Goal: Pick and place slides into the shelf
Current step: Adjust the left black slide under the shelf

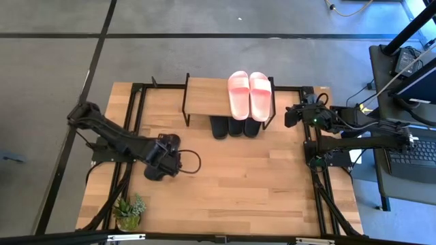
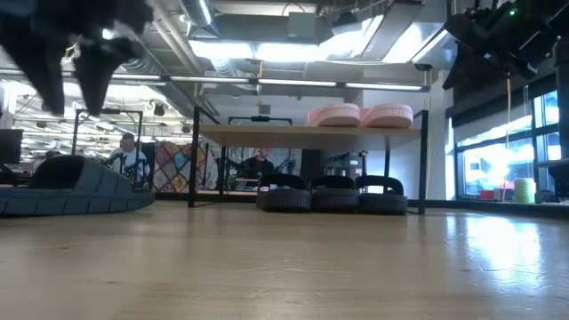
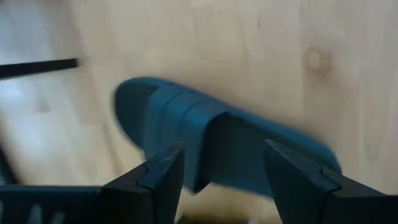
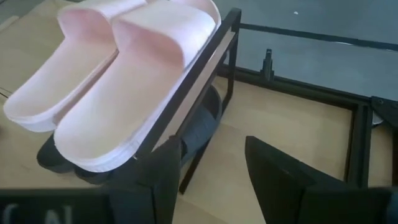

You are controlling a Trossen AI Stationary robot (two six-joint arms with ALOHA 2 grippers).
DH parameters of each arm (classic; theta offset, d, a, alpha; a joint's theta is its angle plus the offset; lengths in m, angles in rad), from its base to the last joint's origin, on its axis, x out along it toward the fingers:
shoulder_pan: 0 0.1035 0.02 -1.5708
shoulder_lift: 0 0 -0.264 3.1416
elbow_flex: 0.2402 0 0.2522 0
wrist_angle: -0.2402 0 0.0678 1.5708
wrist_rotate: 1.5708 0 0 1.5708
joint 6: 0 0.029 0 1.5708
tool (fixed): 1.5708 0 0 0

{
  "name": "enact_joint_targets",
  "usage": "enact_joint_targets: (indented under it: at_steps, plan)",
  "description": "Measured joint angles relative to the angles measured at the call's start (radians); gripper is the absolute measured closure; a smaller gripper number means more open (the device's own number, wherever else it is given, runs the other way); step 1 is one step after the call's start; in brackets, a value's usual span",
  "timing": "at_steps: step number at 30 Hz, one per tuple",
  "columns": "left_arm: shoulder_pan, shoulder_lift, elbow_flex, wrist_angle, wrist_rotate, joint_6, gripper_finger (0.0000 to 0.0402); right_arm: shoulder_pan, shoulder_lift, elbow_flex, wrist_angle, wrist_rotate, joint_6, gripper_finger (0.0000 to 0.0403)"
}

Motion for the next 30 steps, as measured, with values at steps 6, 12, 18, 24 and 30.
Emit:
enact_joint_targets:
  at_steps: [6,12,18,24,30]
  plan:
    - [-0.021,-0.072,-0.155,0.195,-0.063,-0.030,0.0199,0.000,0.001,-0.001,0.002,0.000,0.000,0.0224]
    - [0.023,-0.079,-0.212,0.514,-0.080,0.085,0.0199,0.000,0.001,-0.001,0.002,0.000,0.000,0.0224]
    - [0.132,-0.072,-0.348,0.939,-0.067,0.202,0.0199,0.000,0.001,-0.001,0.002,0.000,0.003,0.0224]
    - [0.285,-0.059,-0.483,1.317,0.046,0.175,0.0212,0.000,0.001,-0.001,0.002,0.000,0.008,0.0224]
    - [0.371,0.050,-0.511,1.558,0.124,0.153,0.0229,0.000,0.000,-0.001,0.002,0.000,0.029,0.0224]
